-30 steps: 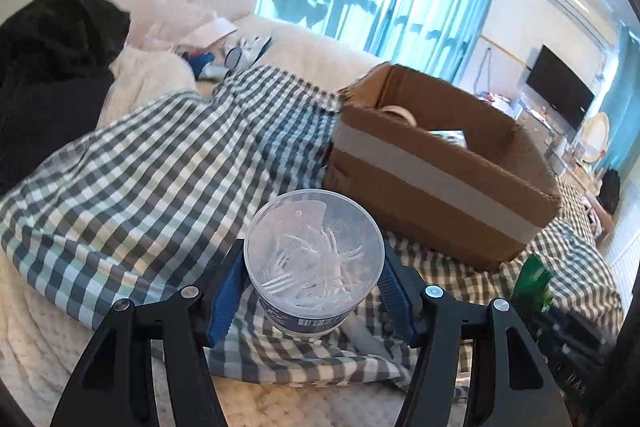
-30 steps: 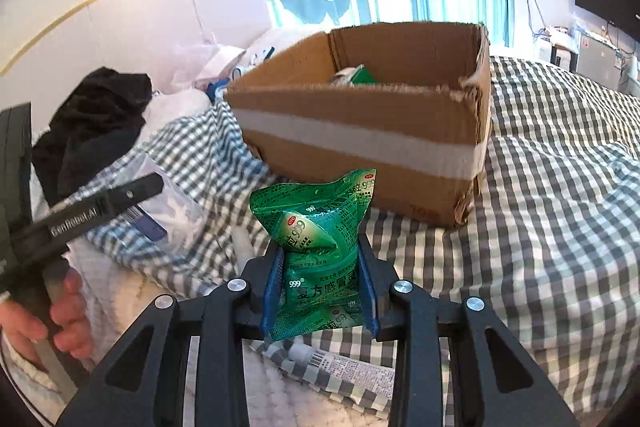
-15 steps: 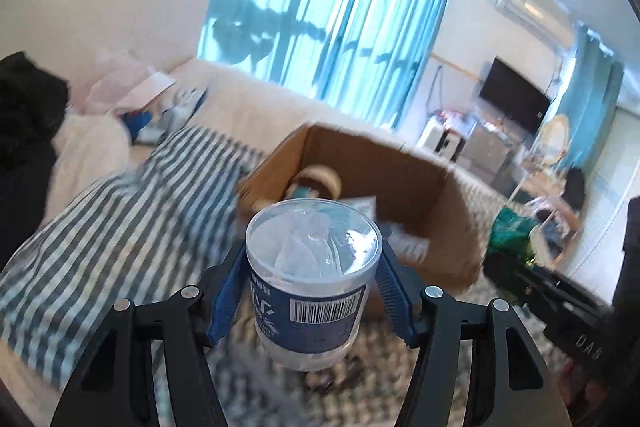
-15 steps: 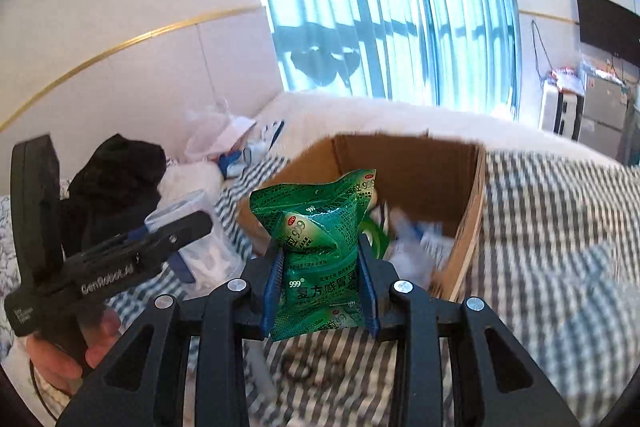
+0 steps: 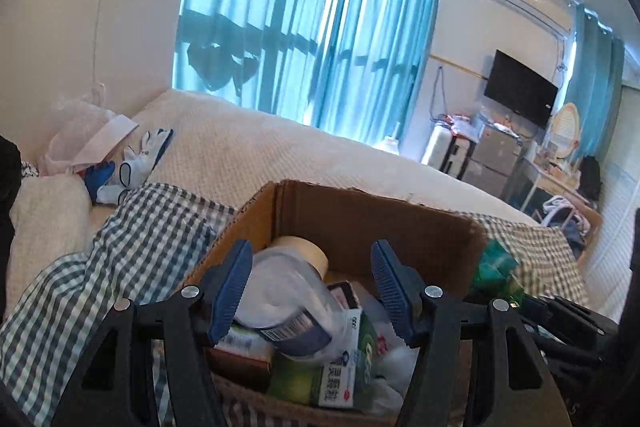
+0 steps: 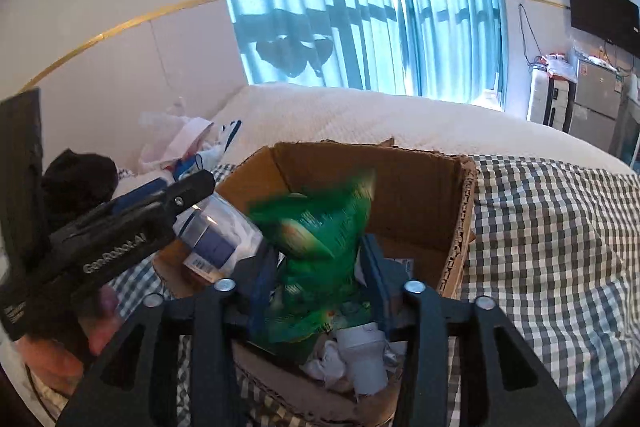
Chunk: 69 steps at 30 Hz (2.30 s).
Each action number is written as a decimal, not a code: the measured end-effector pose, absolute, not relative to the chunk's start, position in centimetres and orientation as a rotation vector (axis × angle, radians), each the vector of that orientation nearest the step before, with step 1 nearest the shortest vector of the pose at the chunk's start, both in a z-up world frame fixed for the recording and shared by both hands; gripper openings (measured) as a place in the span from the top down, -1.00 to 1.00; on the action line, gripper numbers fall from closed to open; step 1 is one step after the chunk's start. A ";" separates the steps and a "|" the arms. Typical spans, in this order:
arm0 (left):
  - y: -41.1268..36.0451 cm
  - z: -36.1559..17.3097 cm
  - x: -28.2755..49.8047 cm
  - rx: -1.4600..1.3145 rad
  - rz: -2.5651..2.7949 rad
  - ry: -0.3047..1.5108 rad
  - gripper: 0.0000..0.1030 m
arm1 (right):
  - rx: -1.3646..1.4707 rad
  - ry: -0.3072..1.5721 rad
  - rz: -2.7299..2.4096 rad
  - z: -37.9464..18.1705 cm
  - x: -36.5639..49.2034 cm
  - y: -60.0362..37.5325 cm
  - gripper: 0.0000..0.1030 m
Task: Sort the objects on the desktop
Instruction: 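Carry the cup and green packet into the cardboard box and open both tools, then move both open tools back to the remaining items, then grasp the white plastic stick with the left tool while the right tool grasps the bead bracelet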
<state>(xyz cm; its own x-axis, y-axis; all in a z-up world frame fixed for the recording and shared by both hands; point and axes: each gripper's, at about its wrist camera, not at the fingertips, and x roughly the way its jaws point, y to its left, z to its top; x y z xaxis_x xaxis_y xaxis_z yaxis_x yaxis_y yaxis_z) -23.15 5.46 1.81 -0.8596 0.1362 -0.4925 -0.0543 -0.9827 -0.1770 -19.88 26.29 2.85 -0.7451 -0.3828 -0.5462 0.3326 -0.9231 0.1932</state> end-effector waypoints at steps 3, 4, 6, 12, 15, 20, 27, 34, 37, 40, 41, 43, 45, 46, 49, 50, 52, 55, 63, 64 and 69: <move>5.3 1.7 -23.4 -0.804 3.003 -0.184 -0.88 | 0.809 -0.158 -2.619 3.2 -19.3 27.2 -0.25; 5.0 1.8 -23.1 -0.783 3.012 -0.189 -0.88 | 0.807 -0.160 -2.629 3.3 -19.0 27.5 -0.25; 4.5 2.0 -22.3 -0.782 3.021 -0.192 -0.88 | 0.801 -0.169 -2.638 3.9 -18.0 28.2 -0.25; 2.3 2.6 -18.2 -0.888 3.006 -0.223 -0.95 | 0.825 -0.108 -2.663 6.0 -13.1 29.6 -0.25; 1.4 3.2 -15.4 -0.920 3.018 -0.225 -1.00 | 0.891 0.009 -2.705 6.6 -10.6 29.4 -0.25; -0.3 4.0 -10.8 -0.957 3.031 -0.221 -1.00 | 0.871 0.042 -2.728 7.6 -6.1 29.6 -0.33; -3.0 -1.0 -6.6 -1.052 3.118 -0.256 -1.00 | 0.952 0.090 -2.732 1.7 -2.7 29.3 -0.41; -0.8 -10.6 -8.3 -1.351 3.083 -0.111 -1.00 | 1.157 0.067 -2.656 -6.2 -4.5 28.2 -0.41; 0.2 -12.1 -10.0 -1.407 3.017 -0.076 -1.00 | 1.150 0.114 -2.635 -7.3 -4.9 27.1 -0.41; 0.9 -13.2 -11.3 -1.414 2.958 -0.067 -0.96 | 1.119 0.157 -2.611 -7.7 -5.1 26.3 -0.41; 1.0 -13.6 -11.7 -1.425 2.941 -0.063 -0.79 | 1.105 0.184 -2.605 -7.9 -5.2 25.9 -0.41; 1.2 -14.9 -12.9 -1.513 2.895 0.010 -0.28 | 1.093 0.241 -2.597 -8.2 -5.3 25.2 -0.41; 0.9 -16.0 -13.7 -1.589 2.873 0.032 0.06 | 1.084 0.298 -2.590 -8.8 -5.4 24.7 -0.41; 0.3 -16.5 -14.1 -1.611 2.836 -0.043 0.07 | 1.084 0.313 -2.585 -9.0 -5.5 24.4 -0.41; -0.3 -17.0 -14.5 -1.621 2.778 -0.176 0.07 | 1.101 0.322 -2.555 -9.8 -6.1 24.2 -0.41; -0.2 -17.0 -14.6 -1.616 2.772 -0.180 0.07 | 1.108 0.312 -2.545 -10.0 -6.3 24.1 -0.41; 0.3 -17.4 -15.0 -1.613 2.735 -0.189 0.12 | 1.115 0.291 -2.532 -10.2 -6.7 24.1 -0.41; 1.5 -18.3 -15.5 -1.654 2.637 -0.152 0.66 | 1.113 0.265 -2.522 -10.3 -6.9 24.1 -0.41; 1.8 -16.1 -13.7 -1.524 2.659 -0.202 0.68 | 1.084 0.261 -2.521 -9.9 -7.0 23.6 -0.41; 2.0 -16.1 -13.8 -1.510 2.655 -0.219 0.67 | 1.086 0.265 -2.520 -10.0 -7.2 23.5 -0.40; 2.2 -18.2 -14.8 -1.617 2.603 -0.187 0.54 | 1.138 0.264 -2.509 -11.3 -8.4 22.8 -0.10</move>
